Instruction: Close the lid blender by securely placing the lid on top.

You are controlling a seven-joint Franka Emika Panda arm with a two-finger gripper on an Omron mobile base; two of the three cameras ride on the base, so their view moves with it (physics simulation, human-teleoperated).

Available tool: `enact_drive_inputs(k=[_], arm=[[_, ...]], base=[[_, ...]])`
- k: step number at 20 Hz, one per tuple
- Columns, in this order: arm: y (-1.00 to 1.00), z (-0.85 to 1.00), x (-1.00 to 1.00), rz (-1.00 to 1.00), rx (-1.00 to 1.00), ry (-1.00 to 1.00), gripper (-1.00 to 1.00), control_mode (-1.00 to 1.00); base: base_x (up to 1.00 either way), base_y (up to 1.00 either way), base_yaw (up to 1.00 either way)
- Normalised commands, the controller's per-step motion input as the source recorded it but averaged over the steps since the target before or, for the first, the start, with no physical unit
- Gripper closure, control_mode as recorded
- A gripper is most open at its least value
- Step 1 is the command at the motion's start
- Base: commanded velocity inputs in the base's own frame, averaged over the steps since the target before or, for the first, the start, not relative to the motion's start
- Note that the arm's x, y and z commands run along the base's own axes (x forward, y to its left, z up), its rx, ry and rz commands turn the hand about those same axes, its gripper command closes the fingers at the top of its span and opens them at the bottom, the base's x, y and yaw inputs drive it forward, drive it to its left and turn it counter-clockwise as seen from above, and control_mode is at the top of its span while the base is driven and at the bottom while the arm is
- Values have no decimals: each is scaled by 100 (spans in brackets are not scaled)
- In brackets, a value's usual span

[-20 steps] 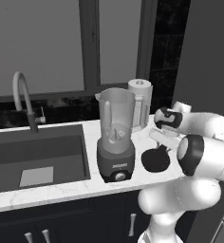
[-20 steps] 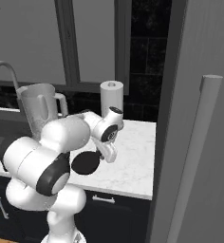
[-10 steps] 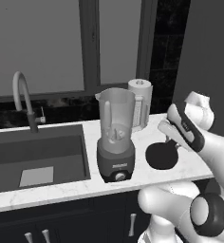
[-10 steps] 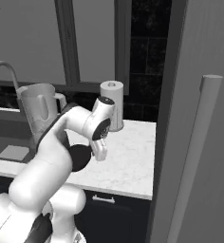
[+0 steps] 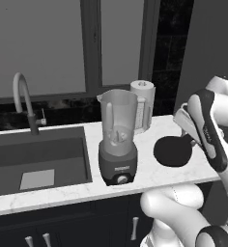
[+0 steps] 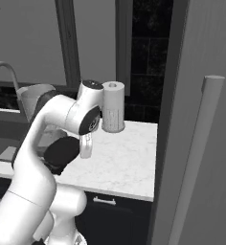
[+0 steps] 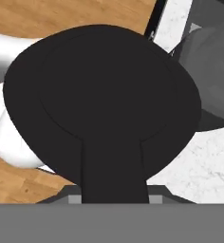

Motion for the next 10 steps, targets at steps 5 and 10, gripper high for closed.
enact_drive_inputs(k=[5, 10], arm=[[17, 100, -68, -27, 0, 9, 100, -100], [24, 100, -65, -27, 0, 15, 100, -100]], base=[[0, 0, 0], [0, 0, 0]])
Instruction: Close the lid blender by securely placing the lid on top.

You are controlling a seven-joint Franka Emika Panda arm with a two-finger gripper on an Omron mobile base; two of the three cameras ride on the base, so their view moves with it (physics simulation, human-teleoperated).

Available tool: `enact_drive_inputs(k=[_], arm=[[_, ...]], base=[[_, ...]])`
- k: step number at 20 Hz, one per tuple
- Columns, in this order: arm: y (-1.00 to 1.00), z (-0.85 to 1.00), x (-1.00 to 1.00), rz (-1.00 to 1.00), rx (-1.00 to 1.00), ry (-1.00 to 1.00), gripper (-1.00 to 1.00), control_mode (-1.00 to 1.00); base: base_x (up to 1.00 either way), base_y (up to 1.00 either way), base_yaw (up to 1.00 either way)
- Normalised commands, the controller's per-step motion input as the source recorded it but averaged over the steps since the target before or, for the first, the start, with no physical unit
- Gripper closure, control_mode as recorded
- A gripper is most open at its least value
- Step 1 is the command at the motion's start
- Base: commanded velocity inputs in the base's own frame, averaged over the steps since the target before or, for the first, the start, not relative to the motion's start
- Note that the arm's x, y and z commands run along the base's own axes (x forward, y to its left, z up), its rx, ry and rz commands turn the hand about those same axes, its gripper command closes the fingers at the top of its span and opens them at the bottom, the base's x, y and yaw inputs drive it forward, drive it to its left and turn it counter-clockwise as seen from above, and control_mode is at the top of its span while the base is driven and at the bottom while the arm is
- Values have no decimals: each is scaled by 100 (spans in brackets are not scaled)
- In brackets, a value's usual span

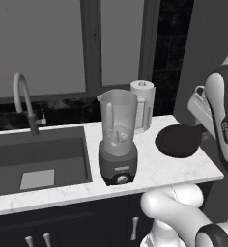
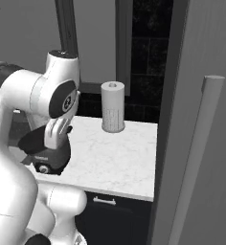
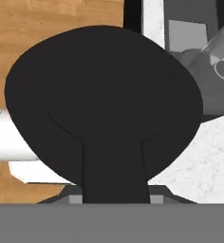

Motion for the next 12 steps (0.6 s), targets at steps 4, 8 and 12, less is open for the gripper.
enact_drive_inputs(k=[4, 8, 12], arm=[[25, 100, -44, -21, 1, 21, 100, -100], [53, 100, 9, -23, 0, 22, 100, -100], [42, 100, 39, -24, 0, 20, 100, -100]], base=[[0, 0, 0], [0, 0, 0], [0, 0, 0]])
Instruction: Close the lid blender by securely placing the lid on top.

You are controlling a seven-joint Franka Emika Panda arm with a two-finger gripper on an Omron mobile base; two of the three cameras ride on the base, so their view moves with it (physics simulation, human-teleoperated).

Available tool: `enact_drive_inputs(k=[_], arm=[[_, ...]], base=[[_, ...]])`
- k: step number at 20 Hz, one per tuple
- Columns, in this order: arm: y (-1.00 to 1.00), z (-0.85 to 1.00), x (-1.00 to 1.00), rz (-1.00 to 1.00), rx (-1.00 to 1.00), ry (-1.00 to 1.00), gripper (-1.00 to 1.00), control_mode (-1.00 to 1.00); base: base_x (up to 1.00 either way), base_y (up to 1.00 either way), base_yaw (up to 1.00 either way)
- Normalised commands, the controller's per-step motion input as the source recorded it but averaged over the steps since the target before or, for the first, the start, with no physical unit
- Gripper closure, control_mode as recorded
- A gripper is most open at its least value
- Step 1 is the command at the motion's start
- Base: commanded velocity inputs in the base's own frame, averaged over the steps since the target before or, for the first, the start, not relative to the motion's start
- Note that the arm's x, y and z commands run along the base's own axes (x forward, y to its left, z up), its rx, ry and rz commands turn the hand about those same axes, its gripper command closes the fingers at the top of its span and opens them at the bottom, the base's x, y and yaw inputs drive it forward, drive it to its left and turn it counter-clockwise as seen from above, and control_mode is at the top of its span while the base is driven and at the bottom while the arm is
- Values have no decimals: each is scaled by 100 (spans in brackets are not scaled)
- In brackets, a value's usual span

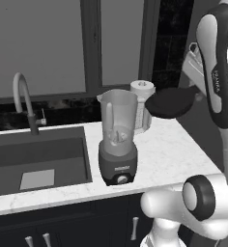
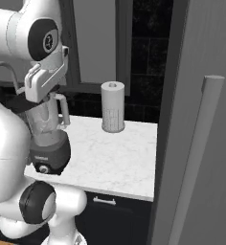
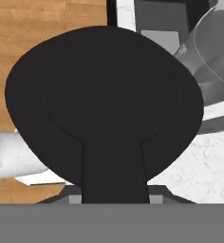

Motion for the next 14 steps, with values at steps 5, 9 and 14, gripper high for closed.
enact_drive_inputs(k=[5, 9, 14], arm=[[51, 50, 47, -11, 1, 16, 100, -100], [69, -18, 89, 0, 0, 12, 100, -100], [60, -52, 52, 0, 0, 2, 100, -100]], base=[[0, 0, 0], [0, 0, 0], [0, 0, 0]])
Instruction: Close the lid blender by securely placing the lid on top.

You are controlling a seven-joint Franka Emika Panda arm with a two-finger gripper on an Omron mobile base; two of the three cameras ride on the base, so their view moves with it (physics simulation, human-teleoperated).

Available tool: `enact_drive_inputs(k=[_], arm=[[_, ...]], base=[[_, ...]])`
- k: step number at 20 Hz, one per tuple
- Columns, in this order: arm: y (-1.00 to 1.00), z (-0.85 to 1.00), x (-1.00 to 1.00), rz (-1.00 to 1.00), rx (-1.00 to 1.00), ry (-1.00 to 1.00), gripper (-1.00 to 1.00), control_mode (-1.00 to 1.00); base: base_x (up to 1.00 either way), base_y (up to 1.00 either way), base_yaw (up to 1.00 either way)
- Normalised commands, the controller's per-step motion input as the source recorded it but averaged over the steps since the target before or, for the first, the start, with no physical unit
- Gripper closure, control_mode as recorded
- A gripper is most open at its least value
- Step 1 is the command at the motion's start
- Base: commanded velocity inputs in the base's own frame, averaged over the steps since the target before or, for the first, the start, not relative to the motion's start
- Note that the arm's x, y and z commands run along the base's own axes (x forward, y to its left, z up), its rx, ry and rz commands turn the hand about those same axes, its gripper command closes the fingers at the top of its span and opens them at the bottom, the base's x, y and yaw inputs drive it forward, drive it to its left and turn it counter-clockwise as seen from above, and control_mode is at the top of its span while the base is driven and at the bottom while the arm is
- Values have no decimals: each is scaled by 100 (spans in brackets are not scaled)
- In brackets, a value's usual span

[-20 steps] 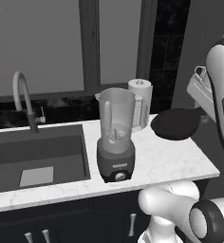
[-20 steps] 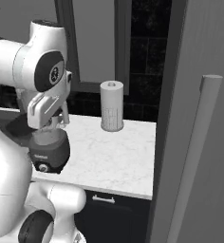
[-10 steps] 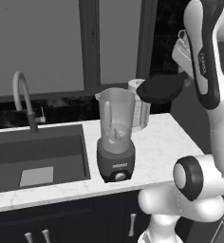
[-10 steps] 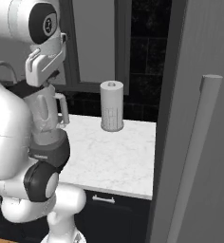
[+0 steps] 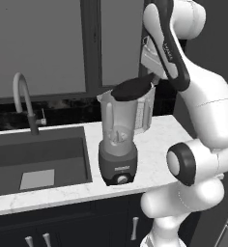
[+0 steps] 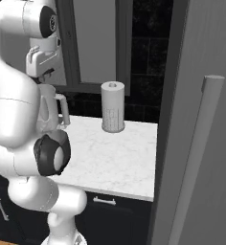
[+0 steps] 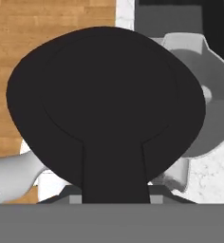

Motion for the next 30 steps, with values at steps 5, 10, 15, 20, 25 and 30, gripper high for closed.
enact_drive_inputs(k=[5, 10, 15, 20, 25, 30], arm=[[28, -79, 17, -1, 0, 0, 100, -100], [0, -36, 16, -12, 0, -6, 100, -100], [0, 4, 44, -15, 6, -1, 100, -100], [0, 7, 85, -11, 0, 0, 100, -100], [2, -6, 74, 0, 0, 0, 100, -100], [16, -19, 32, -8, -1, -2, 100, -100]], base=[[0, 0, 0], [0, 0, 0], [0, 0, 0], [0, 0, 0], [0, 0, 0], [0, 0, 0]])
